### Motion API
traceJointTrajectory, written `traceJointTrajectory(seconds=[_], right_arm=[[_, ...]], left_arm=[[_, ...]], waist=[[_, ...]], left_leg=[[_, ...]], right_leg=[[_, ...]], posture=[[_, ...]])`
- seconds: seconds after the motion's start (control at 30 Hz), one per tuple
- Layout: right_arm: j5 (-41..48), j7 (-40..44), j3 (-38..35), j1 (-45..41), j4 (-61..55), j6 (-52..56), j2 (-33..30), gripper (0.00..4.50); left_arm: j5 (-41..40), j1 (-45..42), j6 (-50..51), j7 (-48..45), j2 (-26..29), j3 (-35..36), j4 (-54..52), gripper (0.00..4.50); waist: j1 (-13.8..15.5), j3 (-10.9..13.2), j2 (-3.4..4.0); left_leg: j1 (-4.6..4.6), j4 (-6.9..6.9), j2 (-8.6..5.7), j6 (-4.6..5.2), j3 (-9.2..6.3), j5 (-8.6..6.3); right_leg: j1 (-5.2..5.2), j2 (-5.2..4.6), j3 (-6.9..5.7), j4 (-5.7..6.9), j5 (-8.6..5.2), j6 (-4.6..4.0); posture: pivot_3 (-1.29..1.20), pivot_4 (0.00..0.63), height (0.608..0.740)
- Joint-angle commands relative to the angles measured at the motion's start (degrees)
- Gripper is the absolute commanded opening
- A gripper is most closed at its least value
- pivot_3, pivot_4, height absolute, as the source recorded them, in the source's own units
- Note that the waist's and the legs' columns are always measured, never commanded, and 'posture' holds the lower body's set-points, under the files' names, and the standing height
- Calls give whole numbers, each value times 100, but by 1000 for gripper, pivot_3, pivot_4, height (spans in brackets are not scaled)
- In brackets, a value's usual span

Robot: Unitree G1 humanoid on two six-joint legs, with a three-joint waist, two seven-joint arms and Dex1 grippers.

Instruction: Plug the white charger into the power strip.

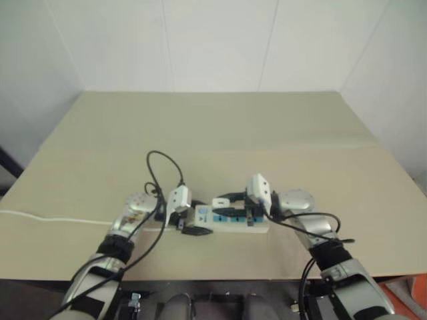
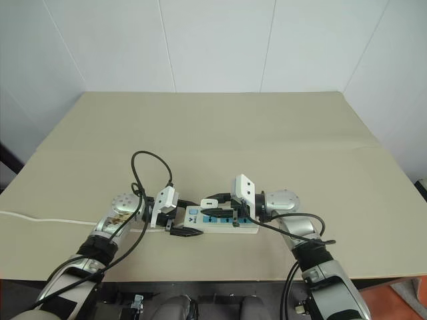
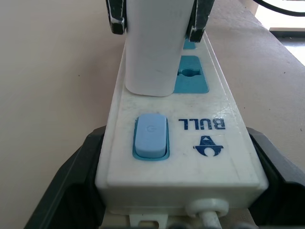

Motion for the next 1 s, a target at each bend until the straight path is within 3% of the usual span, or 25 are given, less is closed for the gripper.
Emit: traceJointTrajectory(seconds=[0.03, 0.33, 0.8, 0.83, 0.9, 1.0], right_arm=[[-497, -10, 194, 375, 444, 424, -248, 1107], [-323, 29, 184, 521, 116, 1019, -251, 1107], [-318, 28, 183, 481, 200, 1119, -186, 1107], [-295, 3, 163, 471, 185, 1134, -164, 1667], [-254, -22, 121, 442, 151, 1165, -122, 2131], [-270, -64, 72, 446, 33, 1071, -66, 3171]], left_arm=[[118, 122, 110, -158, 174, -95, 41, 3318], [111, 106, 106, -134, 162, -83, 34, 3318], [112, 138, 103, -106, 181, -70, -2, 3318], [111, 137, 111, -107, 184, -69, -2, 3318], [110, 137, 132, -112, 188, -70, -8, 3318], [110, 145, 133, -98, 182, -66, -18, 3318]], waist=[[-1, -2, 0], [5, -17, 0], [4, -38, -2], [4, -38, -2], [0, -44, -12], [-20, -51, -22]], left_leg=[[0, 0, 0, 0, 0, 0], [-2, -7, 0, 0, -1, -1], [-2, -16, 1, 1, 0, -3], [-2, -17, 1, 1, 0, -3], [-3, -17, 1, 1, 0, -3], [-6, -18, 3, 1, 1, -3]], right_leg=[[0, 0, 0, 0, 0, 0], [-2, 0, 0, -3, 0, 0], [-4, 0, -1, -10, -1, -1], [-4, 0, 0, -10, -1, -1], [-4, 0, -1, -10, -1, -1], [-8, 0, -1, -9, -1, -1]], posture=[[0, 150, 740], [0, 150, 740], [0, 150, 740], [0, 150, 740], [0, 150, 740], [0, 150, 740]])
